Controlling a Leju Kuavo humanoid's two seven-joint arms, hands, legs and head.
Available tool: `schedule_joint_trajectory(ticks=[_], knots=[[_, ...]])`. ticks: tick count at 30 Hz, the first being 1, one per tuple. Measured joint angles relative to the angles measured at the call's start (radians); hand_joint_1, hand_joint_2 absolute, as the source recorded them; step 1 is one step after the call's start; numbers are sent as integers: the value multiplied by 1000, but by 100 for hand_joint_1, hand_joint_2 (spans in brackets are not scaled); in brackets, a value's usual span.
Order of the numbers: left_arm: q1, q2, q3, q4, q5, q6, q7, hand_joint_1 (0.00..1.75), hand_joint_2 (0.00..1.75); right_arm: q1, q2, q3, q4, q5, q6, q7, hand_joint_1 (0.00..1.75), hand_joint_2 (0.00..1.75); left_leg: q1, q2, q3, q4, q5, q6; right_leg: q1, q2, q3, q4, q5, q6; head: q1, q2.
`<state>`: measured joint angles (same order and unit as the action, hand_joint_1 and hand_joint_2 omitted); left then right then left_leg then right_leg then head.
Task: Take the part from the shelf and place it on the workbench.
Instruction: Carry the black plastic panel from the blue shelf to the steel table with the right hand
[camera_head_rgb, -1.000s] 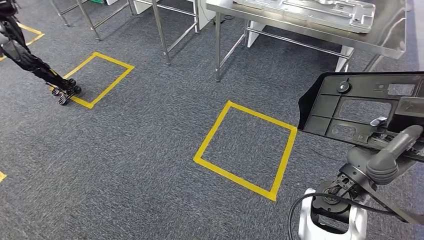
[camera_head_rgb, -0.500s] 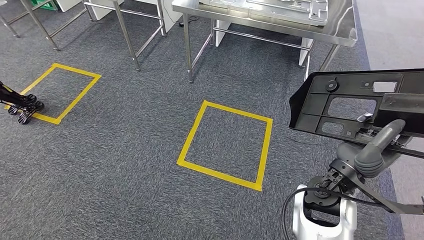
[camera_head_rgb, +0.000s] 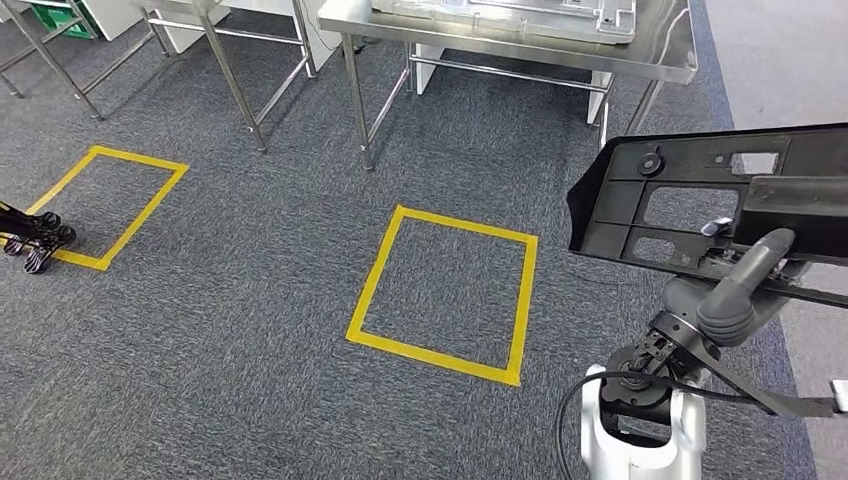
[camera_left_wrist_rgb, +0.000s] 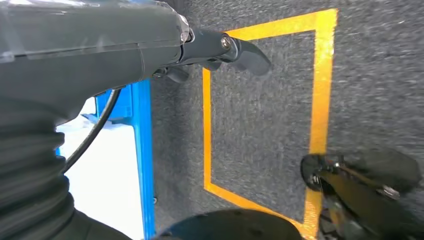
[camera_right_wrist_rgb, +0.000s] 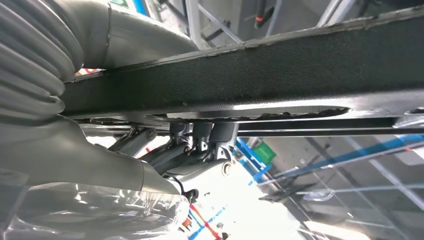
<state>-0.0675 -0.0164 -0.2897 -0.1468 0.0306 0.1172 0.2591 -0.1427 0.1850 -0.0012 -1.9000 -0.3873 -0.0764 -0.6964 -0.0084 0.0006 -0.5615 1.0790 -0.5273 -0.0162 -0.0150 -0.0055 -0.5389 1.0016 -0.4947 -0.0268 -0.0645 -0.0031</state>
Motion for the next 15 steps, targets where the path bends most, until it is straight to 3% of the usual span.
schedule_joint_trajectory(ticks=[2,3,4,6,7,9,11,13,14,15], knots=[[3,0,-1,2,4,-1,0,0,175,0,0,17,1,5,-6,2,175,175,2,-6,-124,171,-17,-7,-1,5,52,-5,-35,-6,0,0],[5,0,-1,4,5,-1,1,0,175,-1,0,24,2,6,-9,5,175,175,2,-7,-184,225,-2,-9,0,9,78,-5,-56,-7,0,0],[8,0,-1,4,6,-1,1,0,175,-2,0,28,2,7,-11,8,175,175,2,-7,-193,187,53,-8,0,13,100,-5,-74,-5,0,0],[11,-1,-1,7,6,-2,1,0,175,-6,0,35,2,10,-15,13,175,175,0,-7,-172,67,165,-3,-2,20,143,-11,-110,1,0,0],[12,-2,-1,8,6,-2,2,0,175,-10,0,38,2,12,-18,16,175,175,-3,-7,-156,22,192,2,-2,22,159,-17,-123,7,-1,0],[13,-3,-1,10,6,-5,4,0,175,-15,1,43,0,17,-26,21,175,175,-10,-8,-129,-11,162,18,-1,26,177,-36,-133,22,-2,0],[12,-3,-1,10,5,-7,7,0,175,-19,3,47,-7,24,-31,27,175,175,-8,-9,-95,-50,124,36,1,24,168,-4,-102,32,-2,0],[14,-4,-1,11,3,-6,7,0,175,-21,5,50,-13,31,-32,32,175,175,-3,-11,-50,-86,106,47,2,20,104,113,-47,35,-1,0],[17,-4,-1,11,2,-4,8,0,175,-21,5,51,-14,33,-33,34,175,175,-1,-13,-20,-106,98,49,3,18,58,180,-40,35,-1,0],[21,-5,-1,12,2,-3,7,0,175,-19,5,52,-13,36,-34,36,175,175,0,-13,10,-124,89,50,3,17,12,231,-57,36,-1,0]])
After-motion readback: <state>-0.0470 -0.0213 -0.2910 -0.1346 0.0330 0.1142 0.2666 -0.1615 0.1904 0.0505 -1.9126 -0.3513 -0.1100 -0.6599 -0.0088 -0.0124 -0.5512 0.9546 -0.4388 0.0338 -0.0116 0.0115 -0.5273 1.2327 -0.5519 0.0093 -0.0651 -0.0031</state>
